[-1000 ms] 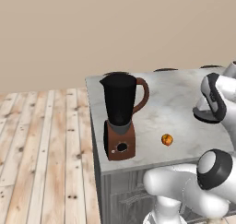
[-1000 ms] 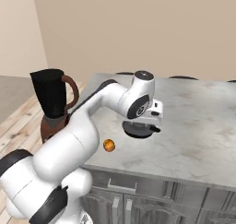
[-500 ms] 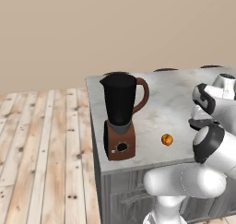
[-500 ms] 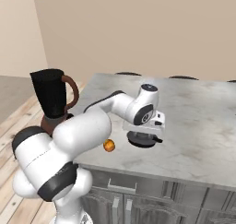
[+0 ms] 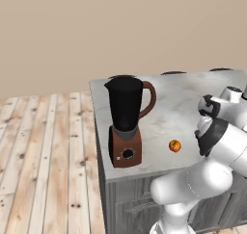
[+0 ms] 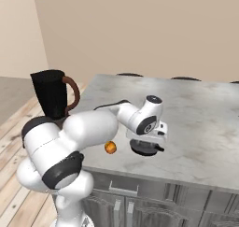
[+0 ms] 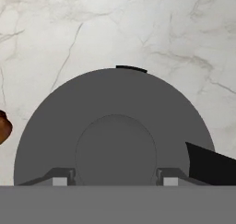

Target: Open the blender lid, put the peach in the blender, close the lid, and start the blender.

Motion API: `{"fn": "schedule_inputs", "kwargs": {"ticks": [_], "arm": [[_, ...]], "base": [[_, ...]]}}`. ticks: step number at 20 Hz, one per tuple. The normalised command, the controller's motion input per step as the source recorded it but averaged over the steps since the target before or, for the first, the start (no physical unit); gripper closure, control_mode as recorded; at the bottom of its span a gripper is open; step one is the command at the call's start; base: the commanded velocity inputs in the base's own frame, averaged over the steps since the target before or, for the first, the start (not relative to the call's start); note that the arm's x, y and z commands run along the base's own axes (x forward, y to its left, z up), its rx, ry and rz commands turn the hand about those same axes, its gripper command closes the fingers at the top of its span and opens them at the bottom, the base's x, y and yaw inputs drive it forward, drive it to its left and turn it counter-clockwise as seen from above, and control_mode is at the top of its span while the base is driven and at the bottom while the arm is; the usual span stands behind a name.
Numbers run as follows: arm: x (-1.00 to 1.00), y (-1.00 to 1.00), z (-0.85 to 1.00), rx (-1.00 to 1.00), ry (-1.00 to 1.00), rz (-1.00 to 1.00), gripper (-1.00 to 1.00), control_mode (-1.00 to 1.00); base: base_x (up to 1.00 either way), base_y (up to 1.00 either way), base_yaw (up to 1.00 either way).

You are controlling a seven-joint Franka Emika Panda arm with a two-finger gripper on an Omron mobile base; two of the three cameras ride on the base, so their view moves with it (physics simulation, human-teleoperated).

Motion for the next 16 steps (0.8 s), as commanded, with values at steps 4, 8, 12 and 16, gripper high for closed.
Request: {"fn": "schedule_inputs", "kwargs": {"ticks": [4,8,12,16], "arm": [[0.07,-0.01,-0.23,0.06,-0.06,0.00,1.00,-1.00],[0.09,0.00,-0.30,0.02,-0.03,0.00,1.00,-1.00],[0.13,0.00,-0.33,0.00,0.00,0.00,1.00,-1.00],[0.13,0.05,-0.35,0.00,0.00,0.00,1.00,-1.00]], "base": [[0.00,0.00,0.00],[0.00,0.00,0.00],[0.00,0.00,0.00],[0.00,0.00,0.00]]}}
